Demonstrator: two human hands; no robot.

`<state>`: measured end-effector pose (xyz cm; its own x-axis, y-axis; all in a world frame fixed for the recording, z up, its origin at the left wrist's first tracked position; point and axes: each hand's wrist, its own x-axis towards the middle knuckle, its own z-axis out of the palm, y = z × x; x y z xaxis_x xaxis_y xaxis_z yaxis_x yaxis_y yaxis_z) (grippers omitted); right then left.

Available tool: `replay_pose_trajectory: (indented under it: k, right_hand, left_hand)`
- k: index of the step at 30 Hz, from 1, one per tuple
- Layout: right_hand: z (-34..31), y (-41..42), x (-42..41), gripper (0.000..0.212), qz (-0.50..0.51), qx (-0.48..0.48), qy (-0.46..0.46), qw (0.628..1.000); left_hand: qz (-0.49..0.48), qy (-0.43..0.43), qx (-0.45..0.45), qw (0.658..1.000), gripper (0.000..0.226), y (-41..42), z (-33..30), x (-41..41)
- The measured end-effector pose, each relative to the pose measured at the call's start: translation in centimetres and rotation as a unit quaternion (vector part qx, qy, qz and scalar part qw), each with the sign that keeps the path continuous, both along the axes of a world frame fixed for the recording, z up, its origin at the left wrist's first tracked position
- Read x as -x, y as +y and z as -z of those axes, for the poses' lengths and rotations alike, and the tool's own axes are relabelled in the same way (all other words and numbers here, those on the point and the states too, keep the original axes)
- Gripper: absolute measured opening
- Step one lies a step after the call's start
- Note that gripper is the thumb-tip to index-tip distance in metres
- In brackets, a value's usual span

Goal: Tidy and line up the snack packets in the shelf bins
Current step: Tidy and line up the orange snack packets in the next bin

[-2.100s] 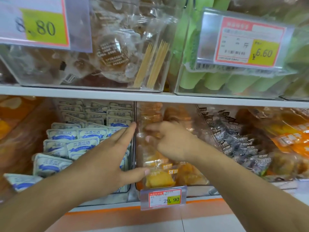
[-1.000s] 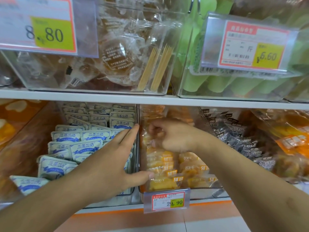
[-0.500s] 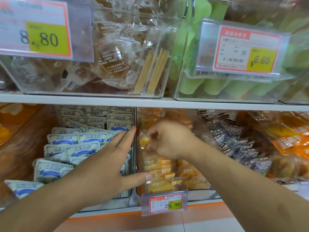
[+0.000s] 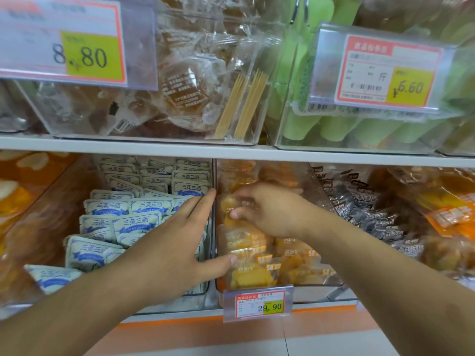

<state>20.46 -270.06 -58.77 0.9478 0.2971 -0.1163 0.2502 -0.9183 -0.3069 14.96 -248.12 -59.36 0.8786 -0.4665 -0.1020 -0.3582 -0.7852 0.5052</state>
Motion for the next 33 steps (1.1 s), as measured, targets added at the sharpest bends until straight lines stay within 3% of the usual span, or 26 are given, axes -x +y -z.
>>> replay_pose_trajectory:
  k: [3,6,12,17,20,26,30,33]
  right_hand:
    - [0.6,-0.4,0.2,0.049,-0.019,-0.010,0.007,1.000]
    - [0.5,-1.0,0.7,0.056,0.002,-0.037,-0.044,0.998]
    - [0.4,-2.1,0.7,0.037,0.024,-0.025,-0.017,0.999]
    - [0.7,-1.5,-0.8,0.078,0.021,0.032,-0.064,0.997]
    - [0.8,-1.6,-1.2,0.089,0.034,0.059,-0.093,0.993]
    - [0.2,-2.3,-1.3,0.085,0.025,0.058,-0.082,0.995]
    - [-0.2,-2.4,-0.3,0.068,-0.013,0.046,-0.098,0.994]
    - [-0.5,-2.6,1.4,0.046,-0.034,-0.022,-0.058,0.997]
  left_hand:
    - [0.002,0.001,0.001,1.000,0.112,-0.1,0.0,0.0]
    - [0.005,0.003,-0.001,1.000,0.112,0.0,-0.1,0.0]
    - [-0.004,0.014,0.007,1.000,0.111,-0.1,-0.4,0.1]
    - [-0.009,0.024,0.014,1.000,0.114,-0.2,-0.5,0.1]
    - [-0.013,0.026,0.031,0.999,0.116,0.0,-0.3,-0.1]
    - [-0.015,0.031,0.046,0.998,0.119,0.2,-0.1,-0.4]
    - [-0.012,0.032,0.039,0.999,0.120,0.3,-0.4,-0.3]
    - [-0.007,0.013,0.052,0.999,0.114,0.1,-0.8,-0.4]
